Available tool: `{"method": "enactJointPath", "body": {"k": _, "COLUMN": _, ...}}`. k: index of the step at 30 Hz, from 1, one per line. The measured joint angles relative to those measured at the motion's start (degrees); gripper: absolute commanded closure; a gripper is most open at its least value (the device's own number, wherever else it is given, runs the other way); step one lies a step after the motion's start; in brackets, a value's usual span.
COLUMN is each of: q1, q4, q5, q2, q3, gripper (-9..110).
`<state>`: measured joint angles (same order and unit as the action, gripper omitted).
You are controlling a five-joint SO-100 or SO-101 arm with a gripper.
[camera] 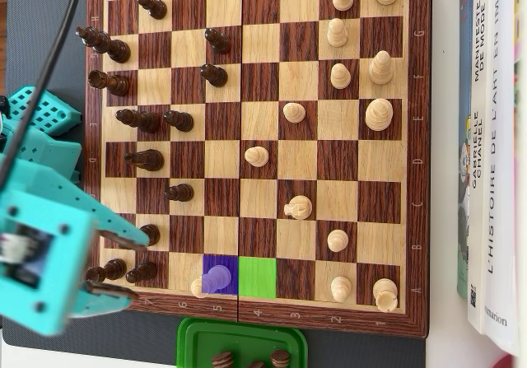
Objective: Play chess
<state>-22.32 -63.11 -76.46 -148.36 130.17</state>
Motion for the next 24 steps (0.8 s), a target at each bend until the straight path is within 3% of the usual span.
{"method": "enactJointPath", "body": {"k": 13, "q1": -4.92, "q4": -6.24, "q5": 8.61, "q2": 21.62, "q3": -16.79, "gripper": 85}}
{"method": "enactJointPath", "body": {"k": 24, "q1": -5.98, "q4": -6.24, "q5": 11.87, "q2": 33.05, "q3": -19.78, "gripper": 85}}
